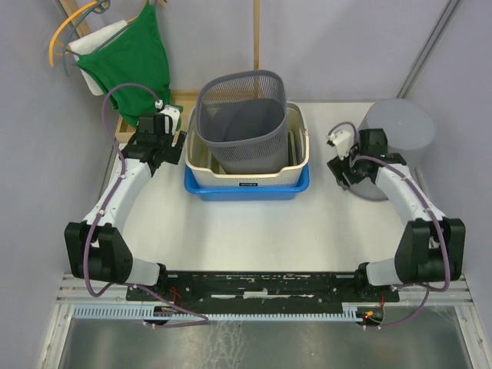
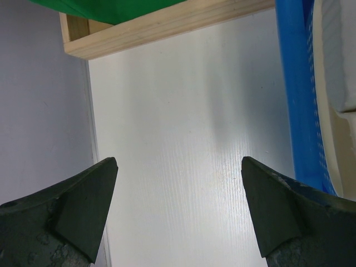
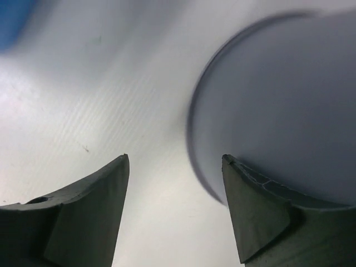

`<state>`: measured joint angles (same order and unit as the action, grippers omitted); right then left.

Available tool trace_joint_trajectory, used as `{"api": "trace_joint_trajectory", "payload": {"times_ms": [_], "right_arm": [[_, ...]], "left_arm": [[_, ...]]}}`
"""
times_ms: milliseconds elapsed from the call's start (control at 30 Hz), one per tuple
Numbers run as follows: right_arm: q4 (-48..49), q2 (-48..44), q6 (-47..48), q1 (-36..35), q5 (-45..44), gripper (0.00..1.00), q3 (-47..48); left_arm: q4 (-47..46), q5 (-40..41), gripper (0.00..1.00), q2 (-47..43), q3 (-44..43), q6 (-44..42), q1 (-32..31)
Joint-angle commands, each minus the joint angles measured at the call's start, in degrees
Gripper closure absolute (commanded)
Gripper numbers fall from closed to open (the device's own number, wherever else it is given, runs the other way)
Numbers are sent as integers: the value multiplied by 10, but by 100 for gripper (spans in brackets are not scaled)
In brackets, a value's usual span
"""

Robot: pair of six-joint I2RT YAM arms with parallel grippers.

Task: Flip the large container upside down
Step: Turn the container upside down at the center of the board.

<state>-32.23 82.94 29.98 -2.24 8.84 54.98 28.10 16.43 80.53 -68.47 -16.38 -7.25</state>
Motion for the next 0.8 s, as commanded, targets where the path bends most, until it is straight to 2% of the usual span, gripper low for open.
{"api": "trace_joint_trajectory", "payload": {"times_ms": [0, 67, 167, 200, 267, 333, 367, 433, 467, 567, 633, 700, 767], "right_arm": [[-53, -108, -26, -6, 43, 20, 131], [-74, -136, -24, -9, 41, 11, 178], [-148, -138, -16, -11, 40, 7, 272], [-179, -139, -13, -11, 35, 9, 300], [-243, -148, 0, -11, 26, 20, 338], [-311, -171, 11, -11, 21, 24, 353], [-344, -185, 16, -10, 11, 21, 352], [-410, -206, 13, -10, -32, 4, 360], [-443, -212, 9, -10, -67, 1, 362], [-554, -232, 2, -10, -133, 0, 342], [-584, -242, -24, -10, -167, 0, 308], [-569, -257, -34, -10, -204, 0, 252], [-497, -284, -35, -8, -245, 0, 181]], "left_arm": [[-22, -4, 1, 7, -20, -3, 0], [-22, -5, 1, 11, -23, -2, 0], [-20, -6, 1, 15, -27, 0, 0], [-18, -7, 1, 16, -29, 1, 0], [-14, -11, 1, 15, -32, 2, 0], [-10, -17, 1, 11, -30, 2, 0], [-9, -20, 1, 9, -29, 3, 0], [-4, -28, 1, 7, -26, 2, 0], [-2, -30, 1, 7, -26, 2, -1], [1, -34, 1, 10, -26, -3, -1], [5, -35, 1, 15, -30, -3, 0], [10, -38, 1, 19, -36, -2, 0], [11, -45, 1, 21, -40, 0, 0]]}}
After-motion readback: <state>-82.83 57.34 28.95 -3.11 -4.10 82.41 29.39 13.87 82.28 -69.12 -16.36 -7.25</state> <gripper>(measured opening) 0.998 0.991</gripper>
